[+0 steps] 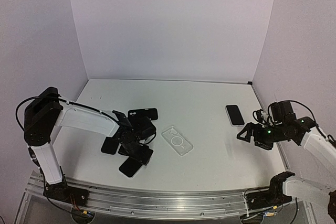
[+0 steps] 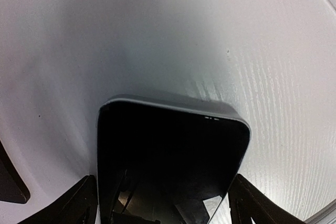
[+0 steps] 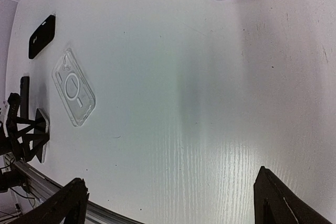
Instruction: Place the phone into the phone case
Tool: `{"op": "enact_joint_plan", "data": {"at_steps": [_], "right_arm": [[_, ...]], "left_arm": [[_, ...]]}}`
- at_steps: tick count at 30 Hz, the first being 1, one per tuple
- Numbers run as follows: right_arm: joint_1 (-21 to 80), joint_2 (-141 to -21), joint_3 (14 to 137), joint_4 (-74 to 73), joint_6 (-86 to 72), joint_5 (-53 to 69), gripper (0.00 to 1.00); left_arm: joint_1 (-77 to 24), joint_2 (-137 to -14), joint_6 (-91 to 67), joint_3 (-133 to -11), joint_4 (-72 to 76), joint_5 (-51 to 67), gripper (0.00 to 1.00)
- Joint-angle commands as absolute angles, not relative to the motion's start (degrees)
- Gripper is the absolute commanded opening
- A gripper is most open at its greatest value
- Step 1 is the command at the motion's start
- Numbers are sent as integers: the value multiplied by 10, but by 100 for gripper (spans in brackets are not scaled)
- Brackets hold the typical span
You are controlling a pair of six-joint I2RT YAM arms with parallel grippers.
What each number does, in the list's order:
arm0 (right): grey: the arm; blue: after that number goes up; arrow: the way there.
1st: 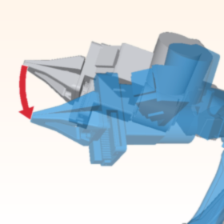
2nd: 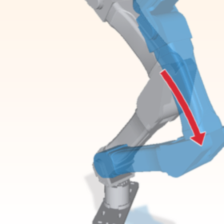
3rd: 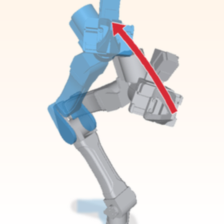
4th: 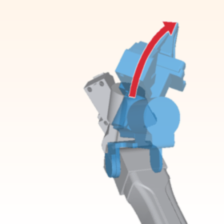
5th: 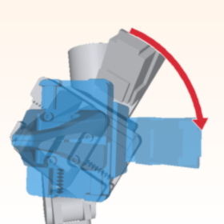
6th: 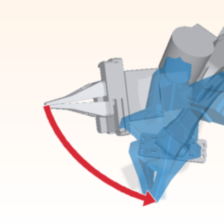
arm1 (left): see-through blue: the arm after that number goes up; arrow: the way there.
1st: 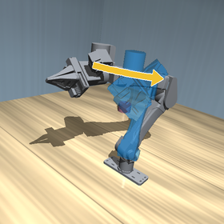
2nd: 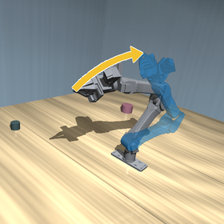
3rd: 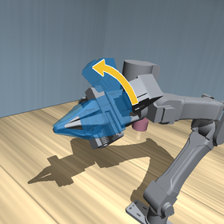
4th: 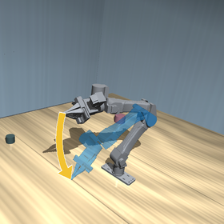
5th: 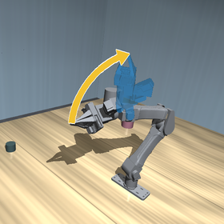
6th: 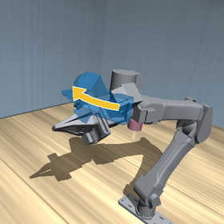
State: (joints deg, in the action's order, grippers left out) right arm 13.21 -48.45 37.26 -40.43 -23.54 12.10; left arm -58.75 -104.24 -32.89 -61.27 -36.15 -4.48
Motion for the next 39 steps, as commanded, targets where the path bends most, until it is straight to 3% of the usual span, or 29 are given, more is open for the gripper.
{"op": "enact_joint_plan", "data": {"at_steps": [1, 6, 9, 13, 17, 27, 39], "right_arm": [[133, -479, 370, -410, -228, 108, 98], [133, -478, 366, -411, -227, 105, 98], [133, -474, 366, -411, -227, 103, 98], [132, -469, 370, -411, -232, 110, 98], [133, -459, 376, -410, -239, 132, 97], [133, -444, 381, -368, -262, 220, 95], [149, -466, 355, -232, -298, 300, 91]], "left_arm": [[-592, -1101, -357, -588, -394, -23, 81], [-593, -1124, -365, -590, -394, -17, 68], [-592, -1131, -366, -592, -394, -17, 55], [-592, -1125, -382, -607, -395, -22, 25], [-592, -1100, -428, -650, -413, -58, 0], [-593, -1002, -537, -704, -412, -110, 0], [-592, -910, -625, -673, -284, -141, 0]]}}
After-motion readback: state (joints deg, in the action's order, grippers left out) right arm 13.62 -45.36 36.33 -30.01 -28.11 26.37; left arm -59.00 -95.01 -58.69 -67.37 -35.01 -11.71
